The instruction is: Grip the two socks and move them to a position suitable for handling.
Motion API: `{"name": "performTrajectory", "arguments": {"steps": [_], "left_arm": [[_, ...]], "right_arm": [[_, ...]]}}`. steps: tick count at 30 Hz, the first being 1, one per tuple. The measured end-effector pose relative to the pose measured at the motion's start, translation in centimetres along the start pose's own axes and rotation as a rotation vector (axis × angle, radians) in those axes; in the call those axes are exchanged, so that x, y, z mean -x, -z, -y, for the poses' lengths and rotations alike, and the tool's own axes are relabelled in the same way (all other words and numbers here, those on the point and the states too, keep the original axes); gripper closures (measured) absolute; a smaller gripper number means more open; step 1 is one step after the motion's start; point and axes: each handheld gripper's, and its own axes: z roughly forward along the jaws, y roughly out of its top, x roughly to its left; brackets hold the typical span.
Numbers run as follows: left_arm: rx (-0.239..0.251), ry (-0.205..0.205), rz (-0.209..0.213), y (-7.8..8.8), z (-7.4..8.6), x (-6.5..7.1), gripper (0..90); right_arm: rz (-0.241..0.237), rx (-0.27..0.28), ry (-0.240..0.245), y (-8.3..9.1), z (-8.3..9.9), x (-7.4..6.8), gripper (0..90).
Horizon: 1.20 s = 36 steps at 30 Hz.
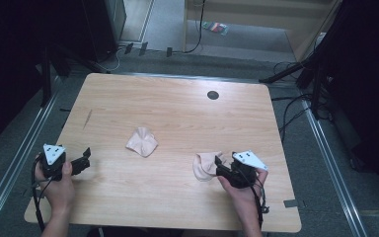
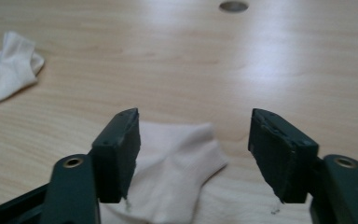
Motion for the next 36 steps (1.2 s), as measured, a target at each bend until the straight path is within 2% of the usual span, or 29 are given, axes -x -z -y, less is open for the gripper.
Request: {"name": "performTrajectory", "arguments": {"steps": [2,4,5,7,8,9,10,11,12,13,14,15,16,17,18,20,22,23,24,25,26,27,28,29,31,33,35,36], "left_arm": [[-0.01,-0.009,-0.002,-0.1,-0.1,0.1,7.6],[-0.019,-0.013,-0.011,-0.2,-0.1,0.2,7.6],[-0.023,-0.004,-0.014,-0.1,-0.1,0.3,7.6],[-0.02,-0.006,-0.015,0.0,0.0,0.4,7.6],[-0.02,-0.005,-0.019,0.2,0.0,0.5,7.6],[-0.006,0.031,0.01,0.9,-0.2,0.9,7.6],[-0.006,0.031,0.01,0.9,-0.2,0.9,7.6],[0.016,0.017,0.026,1.5,-0.5,1.7,7.6],[0.016,0.017,0.026,1.5,-0.5,1.7,7.6],[0.025,-0.001,0.031,1.8,-0.6,2.3,7.6],[0.032,-0.015,0.048,2.1,-0.8,2.8,7.6],[0.036,-0.038,0.08,2.4,-0.9,3.9,7.6],[0.036,-0.038,0.08,2.4,-0.9,3.9,7.6],[0.035,-0.04,0.103,2.5,-1.0,4.4,7.6],[0.032,-0.036,0.125,2.6,-1.0,4.8,7.6],[0.036,-0.022,0.155,2.7,-1.0,5.7,7.6],[0.035,-0.045,0.198,3.0,-1.1,6.9,7.6],[0.037,-0.063,0.212,3.1,-1.2,7.4,7.6],[0.037,-0.076,0.227,3.1,-1.2,8.0,7.6],[0.037,-0.092,0.26,3.2,-1.3,8.8,7.6],[0.037,-0.092,0.26,3.2,-1.3,8.8,7.6],[0.036,-0.096,0.271,3.3,-1.4,9.1,7.6],[0.034,-0.103,0.291,3.4,-1.4,9.5,7.6],[0.033,-0.108,0.308,3.5,-1.5,9.8,7.6],[0.026,-0.107,0.349,3.7,-1.5,10.4,7.6],[0.023,-0.112,0.382,4.0,-1.5,11.1,7.7],[0.026,-0.123,0.418,4.4,-1.4,11.9,7.6],[0.032,-0.141,0.458,4.9,-1.4,12.7,7.6]], "right_arm": [[-0.02,-0.05,0.026,-1.0,0.4,-0.6,33.4],[-0.04,-0.064,0.026,-1.5,0.5,-1.1,33.0],[-0.069,-0.083,0.041,-1.9,0.7,-1.6,31.4],[-0.086,-0.109,0.073,-2.2,1.0,-2.2,29.1],[-0.086,-0.109,0.073,-2.2,1.0,-2.2,29.1],[-0.091,-0.135,0.105,-2.6,1.3,-2.8,25.5],[-0.091,-0.135,0.105,-2.6,1.3,-2.8,25.5],[-0.077,-0.152,0.118,-2.8,1.5,-3.1,26.1],[-0.077,-0.152,0.118,-2.8,1.5,-3.1,26.1],[-0.072,-0.157,0.119,-2.9,1.6,-3.2,27.6],[-0.054,-0.16,0.127,-3.0,1.6,-3.1,30.8],[-0.003,-0.184,0.155,-3.3,1.8,-3.1,39.0],[-0.003,-0.184,0.155,-3.3,1.8,-3.1,39.0],[0.0,-0.172,0.177,-3.3,1.9,-2.9,53.4],[0.0,-0.172,0.177,-3.3,1.9,-2.9,53.4],[0.027,-0.166,0.201,-3.2,1.9,-2.8,71.8],[0.039,-0.165,0.216,-3.2,1.9,-2.8,81.0],[0.044,-0.146,0.218,-2.9,1.8,-2.8,83.3],[0.044,-0.146,0.218,-2.9,1.8,-2.8,83.3],[0.033,-0.108,0.223,-2.5,1.6,-3.0,83.9],[0.033,-0.108,0.223,-2.5,1.6,-3.0,83.9],[0.017,-0.055,0.239,-1.9,1.3,-3.4,84.0],[0.017,-0.055,0.239,-1.9,1.3,-3.4,84.0],[0.014,-0.031,0.248,-1.4,1.1,-3.7,84.0],[-0.012,-0.005,0.246,-0.8,0.8,-4.4,84.0],[-0.039,0.009,0.246,-0.2,0.6,-5.2,84.0],[-0.063,0.028,0.273,0.4,0.4,-6.1,83.9],[-0.091,0.042,0.293,1.0,0.3,-7.1,83.9]]}}
